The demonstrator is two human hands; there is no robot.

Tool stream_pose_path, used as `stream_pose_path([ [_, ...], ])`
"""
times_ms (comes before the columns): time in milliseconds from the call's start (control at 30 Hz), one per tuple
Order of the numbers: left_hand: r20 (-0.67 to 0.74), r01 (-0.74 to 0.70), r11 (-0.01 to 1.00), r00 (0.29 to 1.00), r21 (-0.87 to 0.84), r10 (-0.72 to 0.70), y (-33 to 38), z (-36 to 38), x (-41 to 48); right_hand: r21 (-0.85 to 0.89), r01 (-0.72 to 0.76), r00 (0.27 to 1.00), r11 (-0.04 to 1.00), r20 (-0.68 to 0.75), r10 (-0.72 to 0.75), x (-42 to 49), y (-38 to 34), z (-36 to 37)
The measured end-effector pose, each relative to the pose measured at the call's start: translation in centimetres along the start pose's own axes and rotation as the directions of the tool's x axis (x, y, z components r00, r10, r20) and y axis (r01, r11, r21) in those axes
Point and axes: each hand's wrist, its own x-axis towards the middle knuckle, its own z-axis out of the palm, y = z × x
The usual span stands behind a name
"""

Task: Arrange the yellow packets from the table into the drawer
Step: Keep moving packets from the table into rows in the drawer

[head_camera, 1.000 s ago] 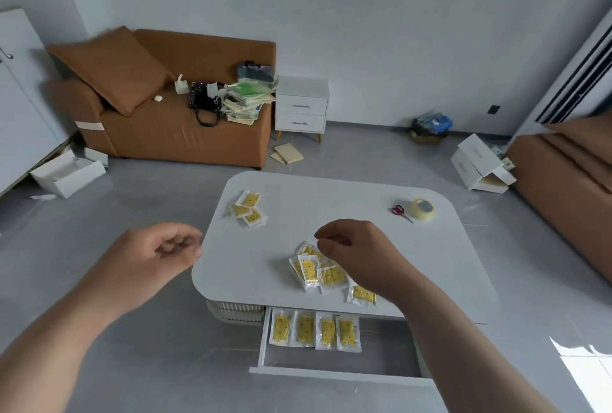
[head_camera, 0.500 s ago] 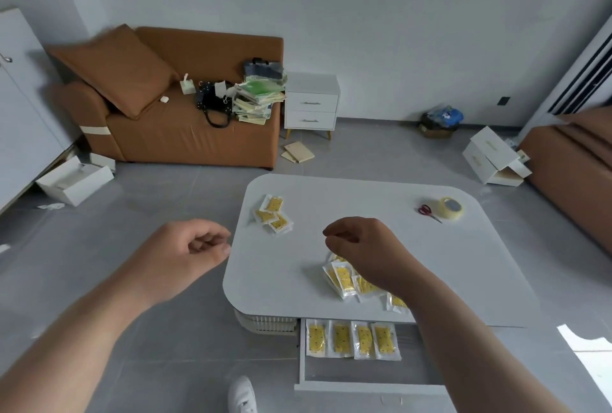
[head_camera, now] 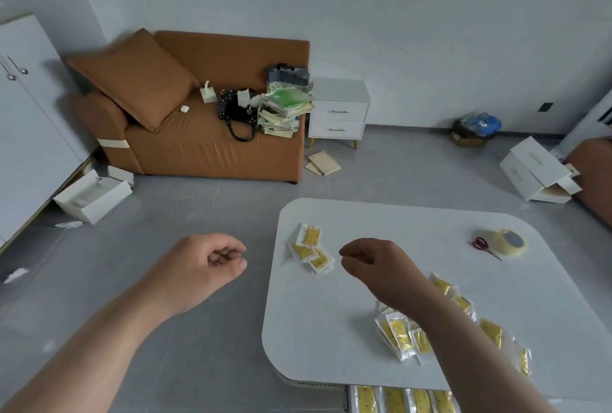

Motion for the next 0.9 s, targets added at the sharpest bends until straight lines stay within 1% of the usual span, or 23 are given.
stream_pose_path([
  [67, 0.008, -0.001, 1.0, 1.0, -0.012, 0.001, -0.7, -1.2, 1.7, -0.006, -0.004, 1.0, 1.0, -0.01, 0.004, 1.4, -1.3, 0.3],
  [167, 0.05, -0.018, 0.999, 0.999, 0.029, 0.016, -2.2, -2.7, 4.2, -0.02, -0.018, 1.0, 1.0, -0.011, 0.017, 3.0, -3.0, 1.1],
  [333, 0.126, -0.048, 0.998, 0.991, 0.047, 0.042, -5.4, -5.9, 9.3, -0.007, -0.08, 0.996, 0.997, -0.046, 0.08, 5.5, -5.4, 3.3],
  [400, 0.157, -0.082, 0.996, 0.985, 0.036, 0.075, -6.5, -7.5, 11.6, -0.001, -0.111, 0.992, 0.994, -0.067, 0.111, 6.7, -6.6, 4.6],
  [500, 0.175, -0.116, 0.993, 0.978, 0.02, 0.111, -8.5, -10.5, 15.0, -0.037, -0.148, 0.986, 0.988, -0.084, 0.145, 8.8, -8.9, 7.1],
  [633, 0.249, -0.154, 0.988, 0.957, 0.015, 0.146, -10.6, -15.3, 19.6, -0.024, -0.208, 0.969, 0.978, -0.139, 0.203, 12.1, -12.7, 10.4],
  [767, 0.309, -0.194, 0.981, 0.934, 0.023, 0.178, -11.2, -18.3, 23.5, 0.003, -0.252, 0.956, 0.968, -0.158, 0.249, 14.5, -15.6, 12.0],
  [900, 0.367, -0.23, 0.973, 0.907, 0.025, 0.205, -10.8, -19.3, 27.0, 0.03, -0.267, 0.94, 0.963, -0.21, 0.268, 16.4, -16.7, 12.2],
])
